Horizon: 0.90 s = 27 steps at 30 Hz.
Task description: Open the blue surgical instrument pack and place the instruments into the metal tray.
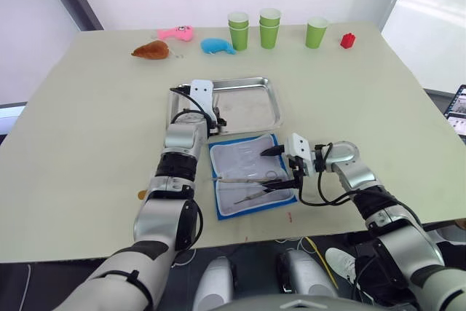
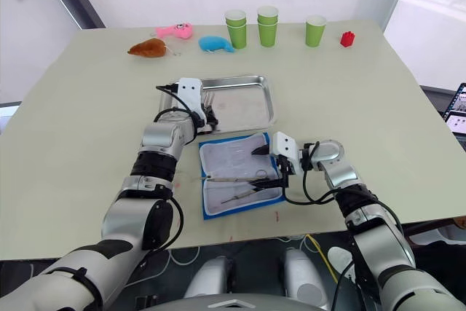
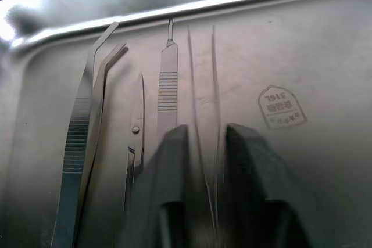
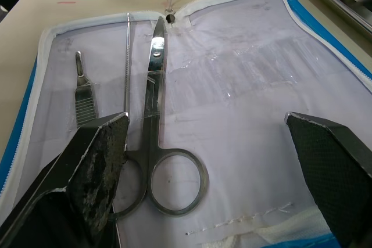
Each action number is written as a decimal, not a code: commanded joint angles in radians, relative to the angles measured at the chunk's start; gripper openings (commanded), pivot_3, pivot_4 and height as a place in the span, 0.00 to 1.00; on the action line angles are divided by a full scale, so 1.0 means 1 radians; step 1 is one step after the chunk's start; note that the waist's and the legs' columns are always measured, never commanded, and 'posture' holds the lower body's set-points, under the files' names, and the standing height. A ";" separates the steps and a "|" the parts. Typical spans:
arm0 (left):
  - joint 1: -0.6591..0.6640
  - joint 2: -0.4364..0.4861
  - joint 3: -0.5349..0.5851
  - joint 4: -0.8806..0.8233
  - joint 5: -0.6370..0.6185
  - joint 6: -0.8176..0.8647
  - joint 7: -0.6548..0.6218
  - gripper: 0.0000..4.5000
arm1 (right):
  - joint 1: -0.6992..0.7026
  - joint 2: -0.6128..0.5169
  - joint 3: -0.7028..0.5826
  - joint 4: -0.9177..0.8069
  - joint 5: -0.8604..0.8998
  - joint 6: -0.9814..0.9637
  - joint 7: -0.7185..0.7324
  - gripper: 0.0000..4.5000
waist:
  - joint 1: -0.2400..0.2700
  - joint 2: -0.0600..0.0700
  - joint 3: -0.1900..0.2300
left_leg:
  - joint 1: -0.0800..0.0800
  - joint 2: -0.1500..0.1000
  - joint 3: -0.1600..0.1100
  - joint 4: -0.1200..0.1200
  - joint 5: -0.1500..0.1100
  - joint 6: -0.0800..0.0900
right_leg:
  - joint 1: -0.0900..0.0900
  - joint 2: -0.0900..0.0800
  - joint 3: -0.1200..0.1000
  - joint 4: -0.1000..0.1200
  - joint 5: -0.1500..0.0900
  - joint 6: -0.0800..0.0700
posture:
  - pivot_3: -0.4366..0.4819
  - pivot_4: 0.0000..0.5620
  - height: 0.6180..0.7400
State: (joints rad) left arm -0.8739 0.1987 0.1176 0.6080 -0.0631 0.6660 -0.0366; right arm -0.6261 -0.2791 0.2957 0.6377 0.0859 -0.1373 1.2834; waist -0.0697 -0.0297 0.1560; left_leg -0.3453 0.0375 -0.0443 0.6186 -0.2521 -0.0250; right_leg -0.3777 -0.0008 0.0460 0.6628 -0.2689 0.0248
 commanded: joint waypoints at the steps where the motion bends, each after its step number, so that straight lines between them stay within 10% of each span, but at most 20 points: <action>1: -0.021 0.000 -0.004 -0.036 0.004 -0.010 0.006 0.50 | 0.062 -0.025 0.062 0.104 -0.103 0.020 -0.048 1.00 | 0.000 0.000 0.000 | 0.000 0.000 0.000 0.000 0.000 0.000 | 0.000 0.000 0.000 0.000 0.000 0.000 | 0.48 0.27 1.00; 13: 0.021 0.033 -0.025 -0.301 -0.034 0.019 -0.106 0.50 | 0.070 -0.044 0.044 0.041 -0.085 0.039 -0.056 1.00 | 0.002 0.001 0.000 | -0.001 -0.001 -0.001 0.000 0.001 -0.001 | 0.000 -0.001 -0.001 -0.001 0.000 0.000 | 0.48 0.27 1.00; 27: 0.281 0.203 -0.023 -0.630 -0.203 -0.154 -0.532 0.50 | 0.111 -0.076 -0.014 -0.148 -0.009 0.098 -0.078 1.00 | 0.025 0.003 0.006 | -0.005 -0.001 -0.003 0.000 0.000 -0.007 | -0.001 -0.002 -0.002 -0.003 0.000 0.000 | 0.48 0.27 1.00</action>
State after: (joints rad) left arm -0.6146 0.3764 0.0781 0.0589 -0.2210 0.5518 -0.4927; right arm -0.5503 -0.3325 0.2679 0.4713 0.1146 -0.0650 1.2234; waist -0.0451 -0.0264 0.1618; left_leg -0.3516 0.0364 -0.0482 0.6183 -0.2518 -0.0324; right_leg -0.3798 -0.0026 0.0433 0.6585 -0.2691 0.0245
